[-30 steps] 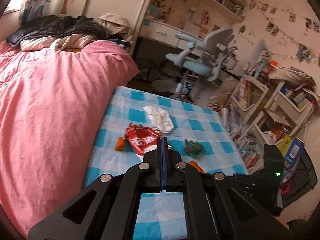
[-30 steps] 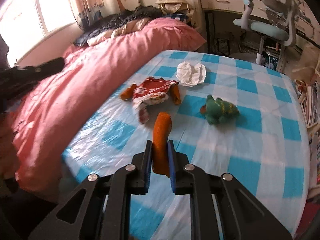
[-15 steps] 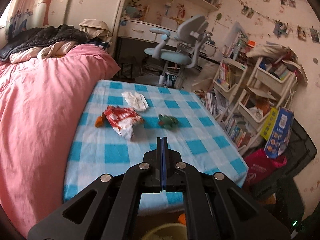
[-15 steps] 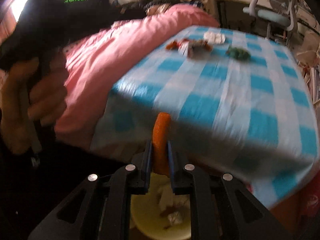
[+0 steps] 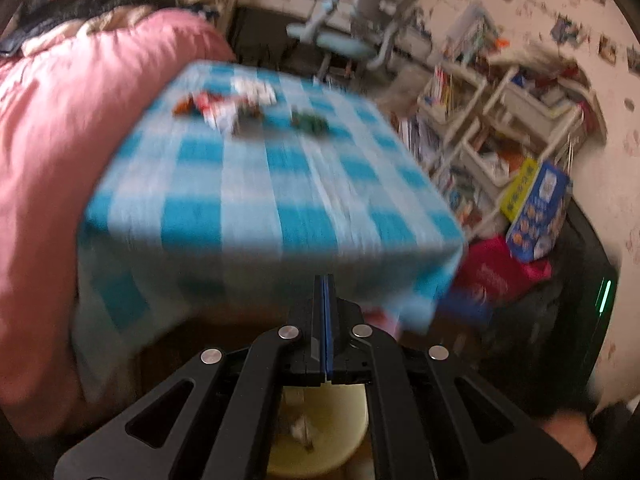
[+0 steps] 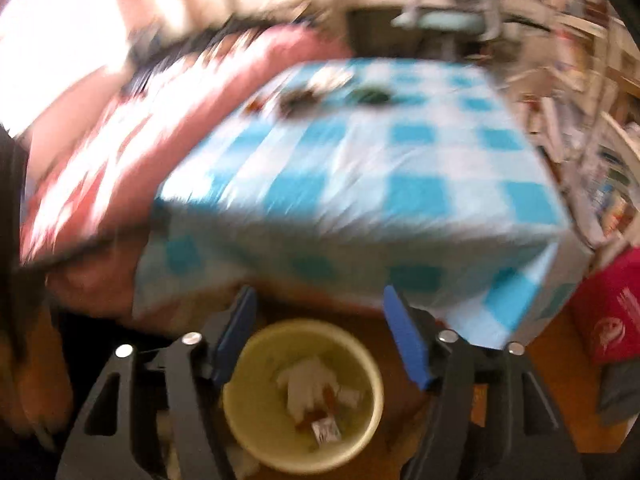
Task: Collect trash
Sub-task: 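Carry the peel over the yellow bin and open the right gripper, then raise both tools back above the checked sheet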
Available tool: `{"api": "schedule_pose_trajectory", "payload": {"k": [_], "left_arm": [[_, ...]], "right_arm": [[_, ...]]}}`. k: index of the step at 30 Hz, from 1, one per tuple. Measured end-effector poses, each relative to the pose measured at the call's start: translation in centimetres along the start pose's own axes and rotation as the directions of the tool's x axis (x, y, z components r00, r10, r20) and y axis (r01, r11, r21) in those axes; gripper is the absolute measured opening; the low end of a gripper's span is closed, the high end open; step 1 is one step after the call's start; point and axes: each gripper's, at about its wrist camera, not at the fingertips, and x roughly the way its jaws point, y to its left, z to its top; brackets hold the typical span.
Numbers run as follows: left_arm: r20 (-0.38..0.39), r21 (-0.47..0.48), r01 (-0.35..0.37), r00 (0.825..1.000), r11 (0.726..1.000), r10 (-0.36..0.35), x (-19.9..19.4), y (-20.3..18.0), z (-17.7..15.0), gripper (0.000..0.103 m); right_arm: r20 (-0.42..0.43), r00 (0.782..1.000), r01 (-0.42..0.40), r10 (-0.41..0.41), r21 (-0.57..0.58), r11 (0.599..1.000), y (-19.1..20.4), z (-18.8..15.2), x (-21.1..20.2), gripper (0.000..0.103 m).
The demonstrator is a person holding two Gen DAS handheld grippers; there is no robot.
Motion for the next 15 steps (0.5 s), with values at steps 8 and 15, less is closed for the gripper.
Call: {"api": "schedule_pose_trajectory", "payload": {"k": [8,15], "left_arm": [[-0.121,0.006,-0.030,0.992,1.000,0.030,0.8,0.4,-1.7,0.046],[0.163,0.083,-0.213,0.967,0.974,0.198,-2.5,-0.3,3.8,0.068]], "right_arm": [[0.106,0.993,0.036,-0.042,0.055,0.998,-0.1,1.0,-0.9,0.068],[0.208,0.975,0.082,-0.075,-0.023,0.996,0.9,4.4,-2.4,0.076]]}}
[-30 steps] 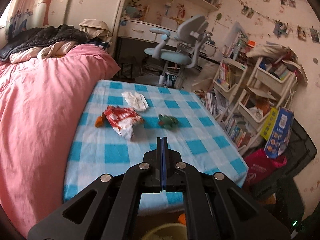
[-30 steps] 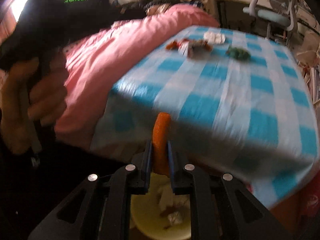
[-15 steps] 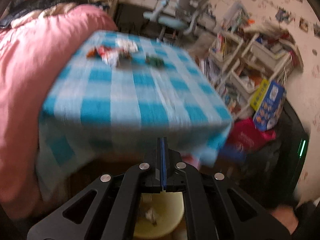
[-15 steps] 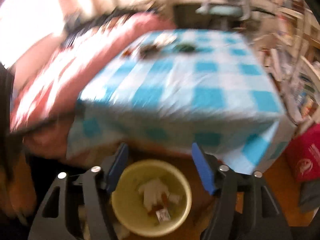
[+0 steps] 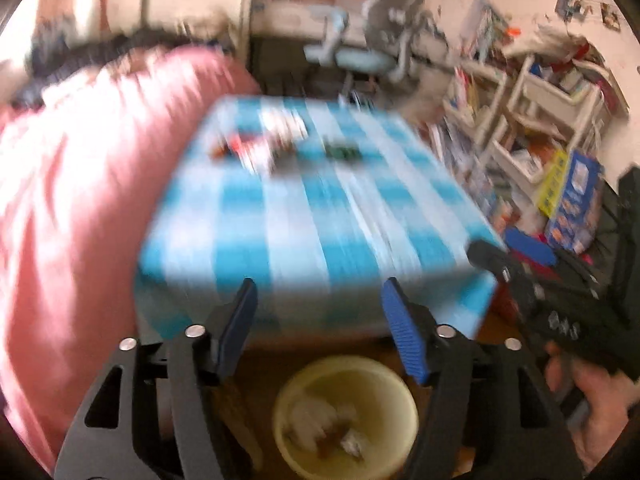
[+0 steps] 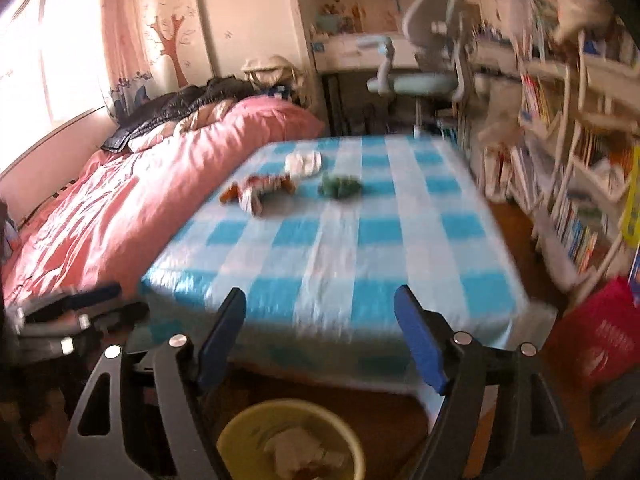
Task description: Collect trash
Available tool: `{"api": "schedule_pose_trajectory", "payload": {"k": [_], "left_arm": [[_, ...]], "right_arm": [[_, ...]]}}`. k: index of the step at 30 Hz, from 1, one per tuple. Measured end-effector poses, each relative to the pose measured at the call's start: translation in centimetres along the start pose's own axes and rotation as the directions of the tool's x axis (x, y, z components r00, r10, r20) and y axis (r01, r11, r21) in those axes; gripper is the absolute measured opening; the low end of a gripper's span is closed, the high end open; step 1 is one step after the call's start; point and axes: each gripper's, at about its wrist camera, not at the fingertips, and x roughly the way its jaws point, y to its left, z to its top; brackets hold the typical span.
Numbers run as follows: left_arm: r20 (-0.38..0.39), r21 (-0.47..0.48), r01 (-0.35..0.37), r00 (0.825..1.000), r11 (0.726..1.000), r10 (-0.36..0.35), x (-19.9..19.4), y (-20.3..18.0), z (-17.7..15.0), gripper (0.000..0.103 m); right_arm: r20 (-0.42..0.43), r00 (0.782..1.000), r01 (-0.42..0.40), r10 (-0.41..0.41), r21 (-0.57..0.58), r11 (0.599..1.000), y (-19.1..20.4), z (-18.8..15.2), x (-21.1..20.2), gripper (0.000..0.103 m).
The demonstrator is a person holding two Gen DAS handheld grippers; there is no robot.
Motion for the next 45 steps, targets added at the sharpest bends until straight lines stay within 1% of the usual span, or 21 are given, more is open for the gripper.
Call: {"api": "schedule_pose_trajectory", "payload": {"k": [1,2,3,5,6,8,10,14,16,17,19,22,25,27,35,45], "left_arm": [[0.035,-0.001,-0.020,0.999,1.000,0.020,-0.2,0.1,1.2,0.071],[0.084,-0.004,-0.050,0.995,0.999,0.050,-0.3,0.3,2.9,0.074],[0.125,-0.009,-0.075,0.989,0.997,0.076,-0.2,0.7,4.3,0.075],[0.176,-0.031,-0.117,0.977,0.993,0.121,0.0,1.5,6.7,0.076],[0.189,-0.044,-0.130,0.972,0.991,0.136,0.2,2.0,7.7,0.076],[0.213,-0.066,-0.160,0.962,0.985,0.171,1.1,3.1,9.8,0.076],[0.221,-0.073,-0.199,0.952,0.977,0.211,2.2,4.2,11.3,0.076],[0.187,-0.089,-0.250,0.947,0.964,0.263,4.5,6.5,13.1,0.076],[0.160,-0.122,-0.254,0.949,0.959,0.272,5.3,7.6,13.5,0.076],[0.150,-0.148,-0.243,0.953,0.959,0.264,5.4,8.1,13.6,0.076],[0.152,-0.162,-0.234,0.954,0.959,0.259,5.5,8.5,13.6,0.076],[0.151,-0.145,-0.254,0.949,0.956,0.276,5.7,8.2,13.4,0.077],[0.150,-0.152,-0.236,0.954,0.960,0.258,5.5,8.0,13.1,0.078],[0.152,-0.143,-0.234,0.955,0.962,0.255,5.4,7.7,13.0,0.080],[0.139,-0.110,-0.227,0.960,0.968,0.241,5.6,6.9,12.7,0.082],[0.139,-0.107,-0.223,0.962,0.969,0.237,5.5,6.9,12.6,0.084]], "right_arm": [[0.019,1.000,0.010,-0.010,-0.021,1.000,0.0,1.2,0.1,0.078],[0.031,0.999,0.019,-0.018,-0.036,0.999,0.1,1.8,0.1,0.079],[0.044,0.999,0.029,-0.027,-0.052,0.998,0.1,2.5,0.2,0.080],[0.071,0.997,0.047,-0.040,-0.089,0.995,-0.2,3.9,0.7,0.082],[0.084,0.995,0.065,-0.057,-0.105,0.992,-0.5,4.4,1.2,0.083],[0.082,0.993,0.087,-0.079,-0.100,0.991,-1.2,4.7,2.4,0.083],[0.044,0.996,0.074,-0.072,-0.032,0.997,-2.4,4.8,4.1,0.083],[0.007,0.998,0.055,-0.055,0.019,0.998,-2.9,5.2,5.8,0.083],[-0.016,0.999,0.048,-0.048,0.026,0.998,-2.8,5.1,6.6,0.083],[-0.020,0.999,0.046,-0.046,0.023,0.999,-2.5,5.1,6.8,0.083],[-0.021,0.999,0.035,-0.035,0.010,0.999,-2.0,5.1,6.9,0.083],[-0.026,0.999,0.028,-0.028,-0.013,1.000,-1.3,5.0,6.9,0.085],[-0.029,0.999,0.024,-0.025,-0.028,0.999,-1.2,5.0,6.8,0.086],[-0.030,0.999,0.024,-0.025,-0.024,0.999,-1.3,5.1,6.8,0.086],[-0.038,0.999,0.026,-0.027,-0.022,0.999,-1.2,5.1,7.1,0.086],[-0.045,0.999,0.029,-0.030,-0.028,0.999,-1.0,5.1,7.4,0.086]]}}
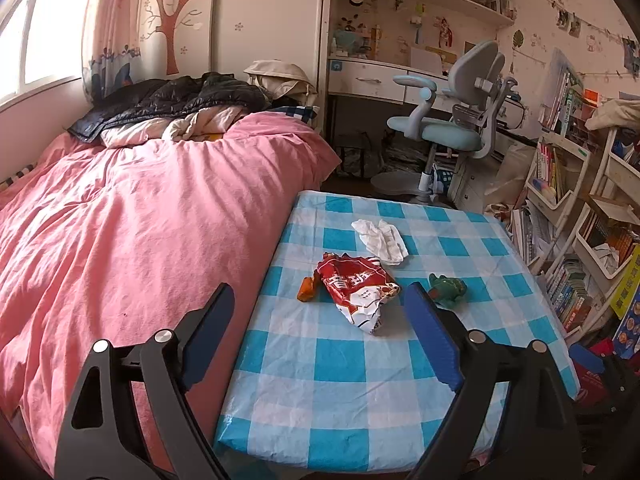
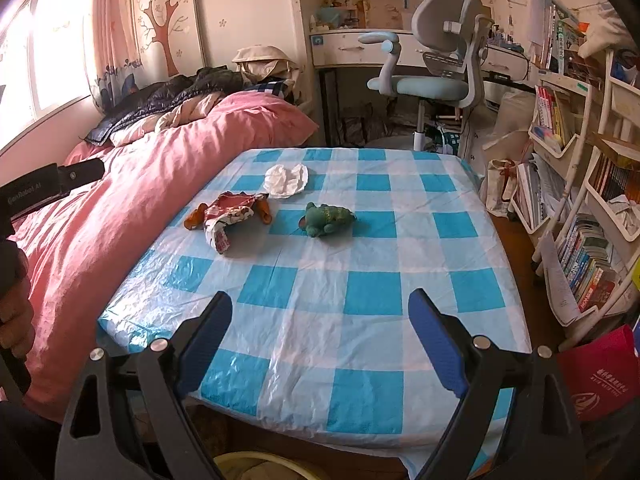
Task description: Collect trash
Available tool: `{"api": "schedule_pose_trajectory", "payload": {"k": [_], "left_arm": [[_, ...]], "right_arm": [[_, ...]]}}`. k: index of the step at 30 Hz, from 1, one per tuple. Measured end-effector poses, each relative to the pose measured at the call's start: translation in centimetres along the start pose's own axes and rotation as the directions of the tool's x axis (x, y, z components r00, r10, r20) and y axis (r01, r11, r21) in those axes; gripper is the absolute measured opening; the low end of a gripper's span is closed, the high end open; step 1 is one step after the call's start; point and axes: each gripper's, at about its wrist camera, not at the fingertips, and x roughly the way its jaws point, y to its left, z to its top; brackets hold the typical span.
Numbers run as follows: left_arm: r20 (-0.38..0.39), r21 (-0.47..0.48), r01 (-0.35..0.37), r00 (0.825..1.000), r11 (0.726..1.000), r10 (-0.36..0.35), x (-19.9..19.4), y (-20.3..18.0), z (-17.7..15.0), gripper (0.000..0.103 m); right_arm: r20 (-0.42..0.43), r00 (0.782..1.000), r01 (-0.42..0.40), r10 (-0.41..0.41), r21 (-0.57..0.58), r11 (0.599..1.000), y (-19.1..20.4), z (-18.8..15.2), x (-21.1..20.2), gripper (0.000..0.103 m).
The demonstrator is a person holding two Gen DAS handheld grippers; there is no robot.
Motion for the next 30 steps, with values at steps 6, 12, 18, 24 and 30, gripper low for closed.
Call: {"api": "schedule_pose_trajectory", "payload": {"k": [6,12,18,24,30], "left_arm": [[-0.001,0.001,0.001,1.000,1.000,-0.001,-0.01,-0.04,-0.02,0.084],[-0.001,0.000,0.000,1.000,1.000,0.000,0.01,-0.14,0.01,0.084],[0.000,0.000,0.000,1.000,1.000,0.000,0.01,-0.16,0.00,0.084],[-0.001,0.000,0.000,1.000,1.000,0.000,0.01,-0.19,-0.01,0.085],[-0.001,0.000,0.000,1.000,1.000,0.000,0.02,-0.18,0.00,0.085]], "right_arm": [[-0.002,1.000,0.002,-0.002,-0.002,1.000,0.09,-0.09,0.10,0.086],[-0.006,1.000,0.003,-0.003,-0.008,1.000,0.24,-0.22,0.24,0.086],[-0.007,1.000,0.004,-0.004,-0.009,1.000,0.33,-0.23,0.29,0.086],[-0.007,1.000,0.004,-0.004,-0.011,1.000,0.35,-0.22,0.31,0.086],[-0.009,1.000,0.004,-0.004,-0.013,1.000,0.42,-0.22,0.33,0.086]]}}
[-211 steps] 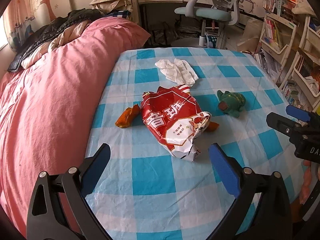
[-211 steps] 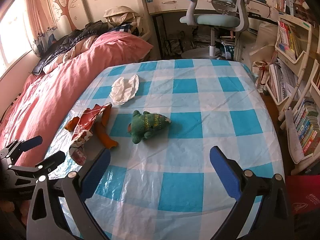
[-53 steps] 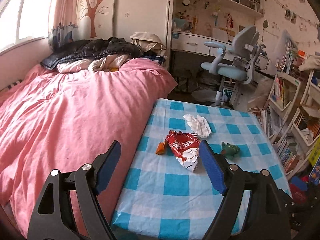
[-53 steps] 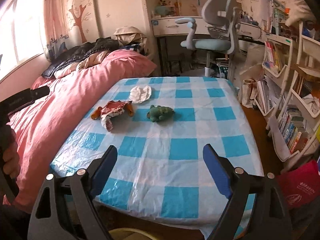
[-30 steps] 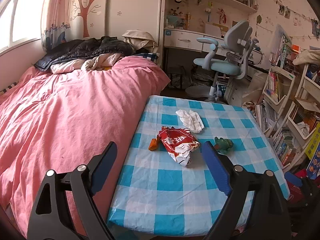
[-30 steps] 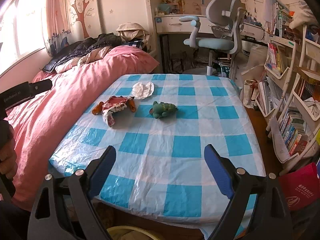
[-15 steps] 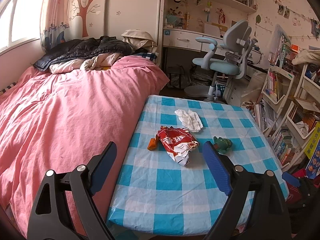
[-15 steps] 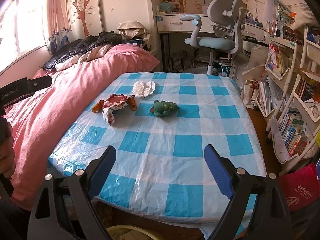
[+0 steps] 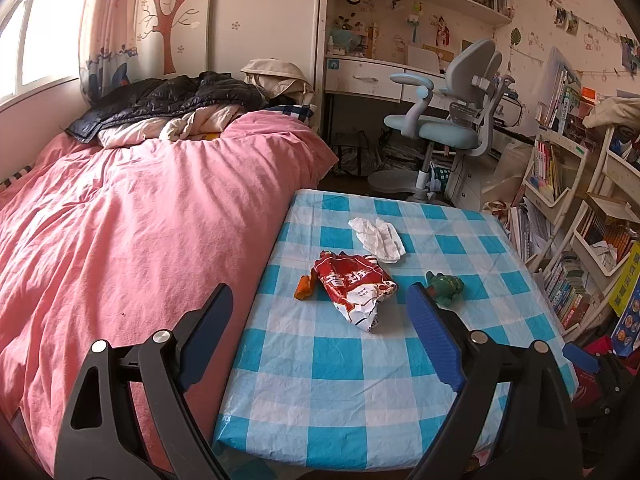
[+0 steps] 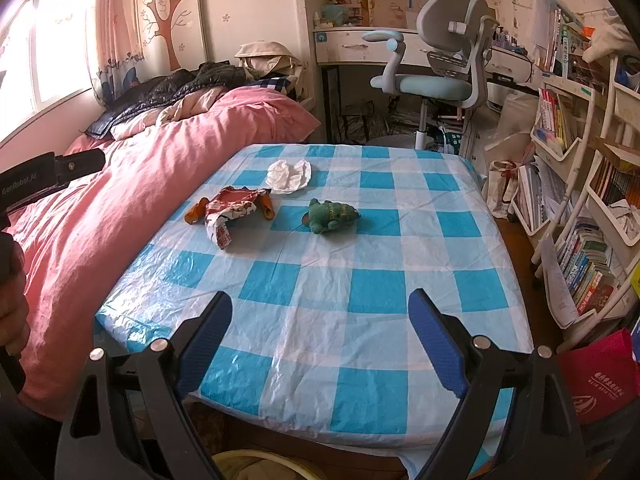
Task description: Collect trash
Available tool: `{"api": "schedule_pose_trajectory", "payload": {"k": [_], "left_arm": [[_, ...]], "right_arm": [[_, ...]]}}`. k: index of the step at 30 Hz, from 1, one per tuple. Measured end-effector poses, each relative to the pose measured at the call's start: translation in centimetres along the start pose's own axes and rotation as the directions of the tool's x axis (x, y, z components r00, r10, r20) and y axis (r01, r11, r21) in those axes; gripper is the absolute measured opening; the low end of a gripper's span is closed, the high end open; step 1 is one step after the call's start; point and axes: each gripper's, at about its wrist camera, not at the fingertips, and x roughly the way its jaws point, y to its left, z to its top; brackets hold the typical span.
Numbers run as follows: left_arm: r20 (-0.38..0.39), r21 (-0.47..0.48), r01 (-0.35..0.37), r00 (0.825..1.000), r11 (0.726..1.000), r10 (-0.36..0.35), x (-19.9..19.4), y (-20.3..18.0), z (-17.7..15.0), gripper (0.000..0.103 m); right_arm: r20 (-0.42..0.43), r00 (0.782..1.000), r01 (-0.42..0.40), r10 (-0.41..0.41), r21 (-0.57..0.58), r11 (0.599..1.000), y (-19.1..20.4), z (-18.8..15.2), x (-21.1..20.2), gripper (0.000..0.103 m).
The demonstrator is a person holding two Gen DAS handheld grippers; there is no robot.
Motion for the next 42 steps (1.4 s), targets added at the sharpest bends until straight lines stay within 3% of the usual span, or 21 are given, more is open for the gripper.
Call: {"api": "schedule_pose_trajectory", "payload": {"k": [42], "left_arm": [[-0.002,0.008,-0.003,1.000,1.000,0.003,-0.01,-0.11,0.05,0.085]], "right_arm": [[-0.002,1.000,-0.001,0.001,-0.005,1.000,0.37,0.06,0.12,0.086]]}}
